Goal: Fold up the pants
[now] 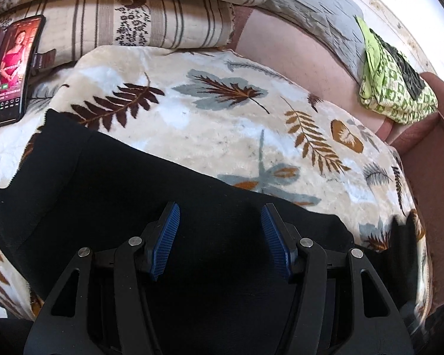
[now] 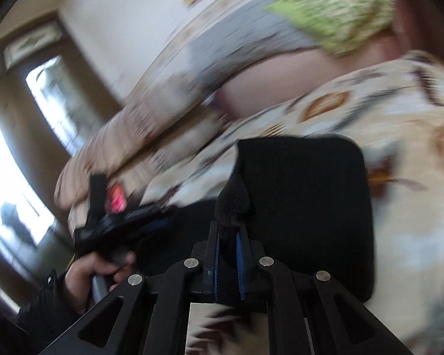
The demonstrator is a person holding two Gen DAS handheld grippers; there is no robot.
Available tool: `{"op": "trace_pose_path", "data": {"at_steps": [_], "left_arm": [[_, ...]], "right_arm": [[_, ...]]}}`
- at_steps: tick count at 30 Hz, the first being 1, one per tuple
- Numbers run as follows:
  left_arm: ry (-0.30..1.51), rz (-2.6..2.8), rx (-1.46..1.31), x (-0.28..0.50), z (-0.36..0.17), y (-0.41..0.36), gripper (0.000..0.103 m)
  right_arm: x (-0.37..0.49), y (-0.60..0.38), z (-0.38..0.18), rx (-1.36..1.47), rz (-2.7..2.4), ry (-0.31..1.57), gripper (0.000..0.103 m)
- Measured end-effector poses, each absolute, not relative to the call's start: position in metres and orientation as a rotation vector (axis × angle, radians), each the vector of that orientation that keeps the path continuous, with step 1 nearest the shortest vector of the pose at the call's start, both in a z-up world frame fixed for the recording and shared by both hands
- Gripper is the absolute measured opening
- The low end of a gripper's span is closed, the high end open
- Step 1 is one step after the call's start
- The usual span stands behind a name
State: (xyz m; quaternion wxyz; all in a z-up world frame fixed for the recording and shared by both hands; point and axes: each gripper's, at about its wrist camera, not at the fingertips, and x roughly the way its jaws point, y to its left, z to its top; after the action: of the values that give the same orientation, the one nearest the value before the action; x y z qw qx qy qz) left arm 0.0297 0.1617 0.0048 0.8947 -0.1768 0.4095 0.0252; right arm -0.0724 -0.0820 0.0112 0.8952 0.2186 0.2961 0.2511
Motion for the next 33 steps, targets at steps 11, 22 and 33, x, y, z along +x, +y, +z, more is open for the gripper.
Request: {"op": "trace_pose_path", "data": {"at_steps": [11,22,33], "left_arm": [[0.824,0.096,-0.394,0.027,0.010,0.175,0.057],[0.713,-0.407,-0.367,0.021,0.042,0.112,0.057],[0.906,-0.482,-0.393,0.046,0.001,0.078,0.044]], "right_arm": [[-0.057,-0.002,-0.021,0.226,0.524,0.732,0.009],[-0.106,-0.057,0.018,0.135,0.605,0.616,0.038],[-0.079,-0.100,-0.012,0.062,0.489,0.740,0.039]]}}
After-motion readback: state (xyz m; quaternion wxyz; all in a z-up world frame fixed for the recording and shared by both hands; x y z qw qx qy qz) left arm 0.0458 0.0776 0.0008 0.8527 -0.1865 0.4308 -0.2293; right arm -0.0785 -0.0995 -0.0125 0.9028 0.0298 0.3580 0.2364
